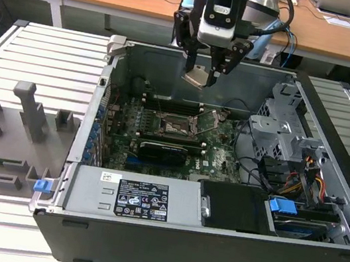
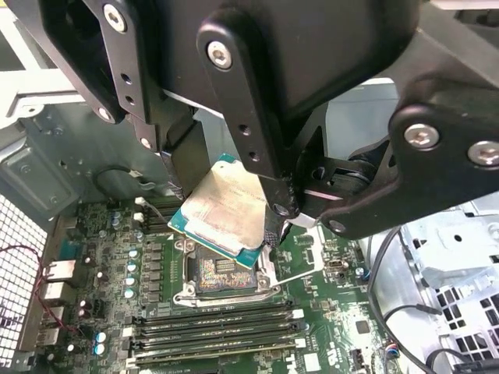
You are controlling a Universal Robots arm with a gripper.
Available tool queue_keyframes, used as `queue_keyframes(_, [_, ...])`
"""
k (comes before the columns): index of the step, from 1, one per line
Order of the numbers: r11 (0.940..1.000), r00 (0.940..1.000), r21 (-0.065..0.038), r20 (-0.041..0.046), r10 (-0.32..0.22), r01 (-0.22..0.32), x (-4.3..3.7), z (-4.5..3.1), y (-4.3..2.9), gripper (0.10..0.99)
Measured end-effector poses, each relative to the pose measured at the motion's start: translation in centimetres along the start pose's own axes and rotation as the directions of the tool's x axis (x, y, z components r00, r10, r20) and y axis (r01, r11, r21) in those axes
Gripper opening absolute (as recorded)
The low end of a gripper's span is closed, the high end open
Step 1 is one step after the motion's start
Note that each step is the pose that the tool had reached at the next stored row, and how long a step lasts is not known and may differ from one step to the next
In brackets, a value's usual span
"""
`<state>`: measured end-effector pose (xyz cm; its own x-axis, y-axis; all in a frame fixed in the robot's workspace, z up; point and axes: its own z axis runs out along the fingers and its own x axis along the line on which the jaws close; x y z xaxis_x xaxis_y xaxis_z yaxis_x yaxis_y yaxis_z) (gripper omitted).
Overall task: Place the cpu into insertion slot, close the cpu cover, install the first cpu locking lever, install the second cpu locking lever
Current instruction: 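Place the cpu into insertion slot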
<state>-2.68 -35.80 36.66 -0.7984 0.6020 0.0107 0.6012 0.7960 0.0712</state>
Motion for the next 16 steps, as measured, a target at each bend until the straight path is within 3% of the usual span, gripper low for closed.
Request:
queue_keyframes(8, [0.9989, 0.9989, -0.001, 0.0035, 0.048, -0.048, 0.0, 0.05, 0.0, 0.525])
queue_keyframes(16, [0.9987, 0.9986, 0.002, 0.0044, 0.052, -0.052, -0.01, 0.45, -0.03, 0.525])
